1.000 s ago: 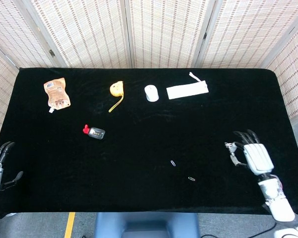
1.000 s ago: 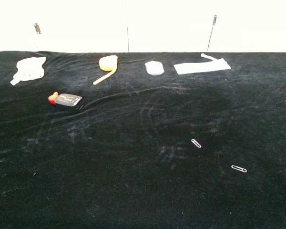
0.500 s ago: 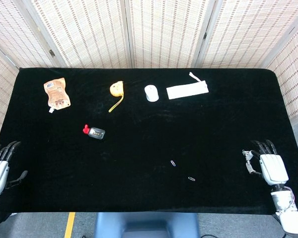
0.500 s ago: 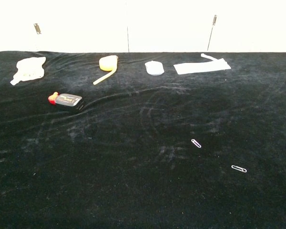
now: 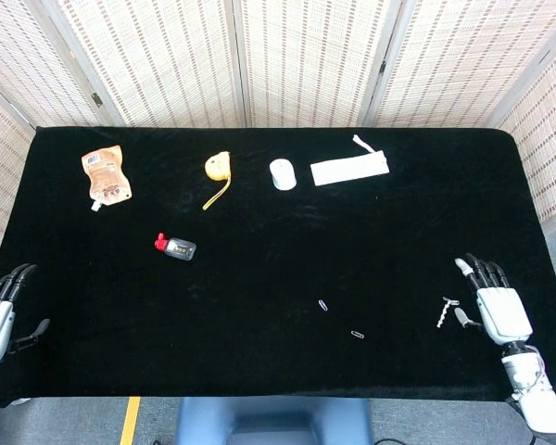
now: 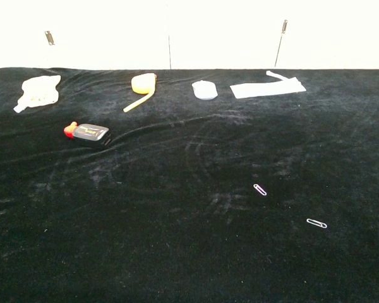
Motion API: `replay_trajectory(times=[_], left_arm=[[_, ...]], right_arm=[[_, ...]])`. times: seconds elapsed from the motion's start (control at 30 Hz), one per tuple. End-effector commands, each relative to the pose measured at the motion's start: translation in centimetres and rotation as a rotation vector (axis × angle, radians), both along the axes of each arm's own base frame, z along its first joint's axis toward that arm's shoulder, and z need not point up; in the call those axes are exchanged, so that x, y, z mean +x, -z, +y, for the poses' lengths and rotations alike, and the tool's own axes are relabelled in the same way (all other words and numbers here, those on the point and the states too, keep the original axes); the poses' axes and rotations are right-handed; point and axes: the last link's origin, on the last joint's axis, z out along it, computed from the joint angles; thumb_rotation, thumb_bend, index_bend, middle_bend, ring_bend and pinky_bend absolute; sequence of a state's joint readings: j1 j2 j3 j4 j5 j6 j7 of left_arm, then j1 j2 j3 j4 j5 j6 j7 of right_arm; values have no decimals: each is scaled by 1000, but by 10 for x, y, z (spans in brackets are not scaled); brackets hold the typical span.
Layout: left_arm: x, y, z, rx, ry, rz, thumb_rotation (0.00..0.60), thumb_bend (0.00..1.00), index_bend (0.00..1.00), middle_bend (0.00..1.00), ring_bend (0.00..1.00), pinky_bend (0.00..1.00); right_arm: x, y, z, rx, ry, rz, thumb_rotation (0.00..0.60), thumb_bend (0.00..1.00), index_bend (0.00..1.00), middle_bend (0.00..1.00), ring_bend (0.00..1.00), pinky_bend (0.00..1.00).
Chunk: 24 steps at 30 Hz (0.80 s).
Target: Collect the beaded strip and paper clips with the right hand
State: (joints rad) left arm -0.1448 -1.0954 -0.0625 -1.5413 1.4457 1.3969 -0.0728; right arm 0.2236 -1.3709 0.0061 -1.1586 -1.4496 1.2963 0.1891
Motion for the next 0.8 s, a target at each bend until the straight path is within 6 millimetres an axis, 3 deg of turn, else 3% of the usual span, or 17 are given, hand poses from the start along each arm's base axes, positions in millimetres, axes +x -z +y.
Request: replay_trajectory(times=[0.03,0.2,0.37,0.53,0.8], left_arm=[[0,0,-1,3,1,2,600,358,17,115,152,59],[1,0,-2,11,6,5,600,358,17,114,152,59],[3,0,-4,13,17,7,600,358,17,115,152,59],[5,0,0,4,39,10,600,358,17,115,152,59],[5,5,10,-27,29,28,600,358,17,115,152,59]], right_arm=[[9,-18,5,-20,4,10,600,341,0,0,0,0],[37,-52,18,-121,26,95,600,341,0,0,0,0],[59,-65,37,-241,76,157,600,339,50,0,0,0],[56,-59,50,-280,88,129,600,339,81,0,0,0],[49,-58,50,-249,79,77,600,339,81,0,0,0]])
